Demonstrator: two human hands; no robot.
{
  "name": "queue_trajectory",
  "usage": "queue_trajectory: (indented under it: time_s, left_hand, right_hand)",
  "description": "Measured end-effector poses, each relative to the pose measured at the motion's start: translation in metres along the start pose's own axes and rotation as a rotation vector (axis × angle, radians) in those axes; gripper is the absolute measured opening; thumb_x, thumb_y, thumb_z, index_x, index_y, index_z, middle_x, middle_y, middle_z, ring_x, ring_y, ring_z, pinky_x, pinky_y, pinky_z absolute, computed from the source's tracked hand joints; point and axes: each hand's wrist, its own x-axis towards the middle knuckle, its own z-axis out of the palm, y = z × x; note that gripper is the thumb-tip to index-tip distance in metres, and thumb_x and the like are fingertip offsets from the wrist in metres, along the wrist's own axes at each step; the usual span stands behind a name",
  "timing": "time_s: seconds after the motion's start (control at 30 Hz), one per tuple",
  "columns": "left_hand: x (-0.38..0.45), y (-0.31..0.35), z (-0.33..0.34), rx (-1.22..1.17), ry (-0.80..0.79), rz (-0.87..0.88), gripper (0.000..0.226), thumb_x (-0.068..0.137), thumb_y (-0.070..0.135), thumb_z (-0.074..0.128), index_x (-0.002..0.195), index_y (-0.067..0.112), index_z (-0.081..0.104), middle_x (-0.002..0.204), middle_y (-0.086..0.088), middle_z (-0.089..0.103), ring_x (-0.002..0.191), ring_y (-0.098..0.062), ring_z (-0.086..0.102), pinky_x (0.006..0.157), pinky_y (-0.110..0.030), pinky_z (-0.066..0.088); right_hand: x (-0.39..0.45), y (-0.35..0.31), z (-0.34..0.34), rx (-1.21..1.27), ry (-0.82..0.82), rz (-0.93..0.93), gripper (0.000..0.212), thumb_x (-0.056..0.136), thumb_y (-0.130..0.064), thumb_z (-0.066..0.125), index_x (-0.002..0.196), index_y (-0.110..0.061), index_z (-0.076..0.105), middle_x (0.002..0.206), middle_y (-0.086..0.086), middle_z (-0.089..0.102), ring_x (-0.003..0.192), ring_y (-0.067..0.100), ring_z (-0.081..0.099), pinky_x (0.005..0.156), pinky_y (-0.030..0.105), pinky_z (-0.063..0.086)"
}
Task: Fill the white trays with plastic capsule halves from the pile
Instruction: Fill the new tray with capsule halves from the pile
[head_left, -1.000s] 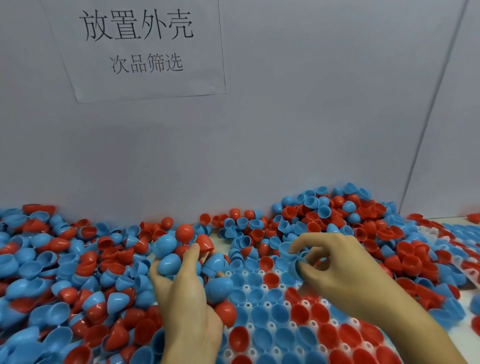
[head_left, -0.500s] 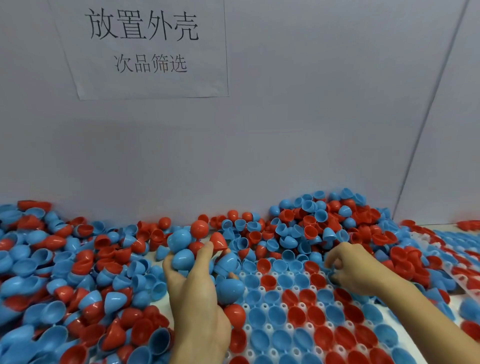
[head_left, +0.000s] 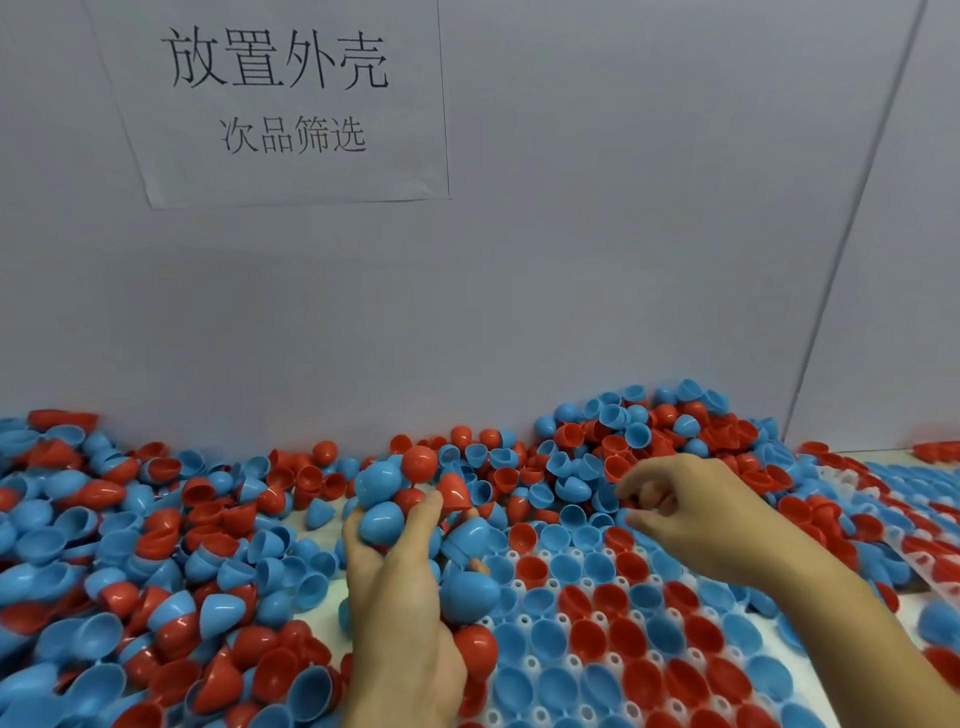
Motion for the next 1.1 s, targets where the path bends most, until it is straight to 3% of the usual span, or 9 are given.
queue_trajectory:
  time_s: [0.1,0.27,0.4,0.57,0.7,0.87,1.03,1.1]
  left_hand:
    - [-0.004,-0.002,0.003,0.013,-0.059,-0.039,0.035,0.088,0.017,0.072,0.120,0.030,0.065,0.104,-0.006,0.077,0.082,-0.022,0.077,0.049,-0.031,0.055]
    - [-0.007,-0.005,0.005,0.068,-0.203,-0.053,0.036,0.085,0.018,0.074,0.119,0.028,0.067,0.106,-0.007,0.077,0.093,-0.027,0.076,0.058,-0.033,0.059]
    - [-0.009,-0.008,0.004,0.135,-0.320,-0.066,0.044,0.078,0.021,0.076,0.120,0.031,0.066,0.109,-0.009,0.076,0.098,-0.028,0.075,0.065,-0.034,0.061]
    - [-0.012,-0.012,0.006,0.186,-0.413,-0.096,0.036,0.080,0.028,0.075,0.115,0.036,0.069,0.110,-0.011,0.076,0.097,-0.033,0.075,0.074,-0.046,0.058]
    - [-0.012,-0.011,0.006,0.176,-0.374,-0.110,0.037,0.086,0.028,0.072,0.122,0.031,0.067,0.107,-0.012,0.076,0.090,-0.030,0.076,0.056,-0.034,0.057]
    - [-0.011,-0.007,0.004,0.168,-0.343,-0.078,0.038,0.084,0.027,0.071,0.122,0.028,0.067,0.102,-0.012,0.077,0.085,-0.027,0.077,0.054,-0.035,0.059]
    - [-0.009,-0.005,0.002,0.158,-0.333,-0.088,0.045,0.078,0.029,0.073,0.122,0.030,0.066,0.102,-0.013,0.077,0.089,-0.030,0.077,0.064,-0.040,0.061]
    - [-0.009,-0.004,0.001,0.147,-0.314,-0.100,0.043,0.080,0.028,0.073,0.122,0.032,0.065,0.103,-0.014,0.077,0.090,-0.031,0.076,0.065,-0.041,0.059]
  right_hand:
    - [-0.019,-0.045,0.005,0.255,0.045,-0.130,0.016,0.090,-0.039,0.067,0.105,-0.045,0.065,0.091,-0.020,0.066,0.083,-0.004,0.063,0.071,0.012,0.053]
    - [-0.036,-0.087,0.029,0.576,0.151,-0.258,0.022,0.084,-0.036,0.075,0.101,-0.047,0.065,0.098,-0.035,0.058,0.090,-0.007,0.061,0.072,0.005,0.047]
    - [-0.037,-0.078,0.033,0.590,0.205,-0.256,0.033,0.081,-0.026,0.081,0.100,-0.048,0.066,0.095,-0.032,0.060,0.089,-0.008,0.061,0.071,0.005,0.047]
    - [-0.037,-0.066,0.027,0.601,0.259,-0.266,0.022,0.087,-0.026,0.074,0.091,-0.047,0.067,0.085,-0.032,0.069,0.084,-0.008,0.066,0.072,0.005,0.048]
    - [-0.037,-0.064,0.025,0.646,0.282,-0.239,0.025,0.093,-0.024,0.066,0.080,-0.045,0.068,0.079,-0.029,0.071,0.076,-0.006,0.068,0.069,0.005,0.049]
    - [-0.038,-0.063,0.023,0.725,0.263,-0.135,0.029,0.097,-0.014,0.060,0.083,-0.037,0.070,0.069,-0.010,0.073,0.064,0.006,0.070,0.059,0.015,0.054]
    - [-0.040,-0.053,0.019,0.720,0.233,0.043,0.029,0.095,-0.015,0.060,0.081,-0.040,0.063,0.067,-0.001,0.070,0.058,0.014,0.071,0.059,0.044,0.058]
    - [-0.041,-0.043,0.015,0.650,0.180,0.083,0.028,0.094,-0.019,0.062,0.080,-0.043,0.068,0.071,-0.005,0.071,0.064,0.016,0.072,0.060,0.040,0.059]
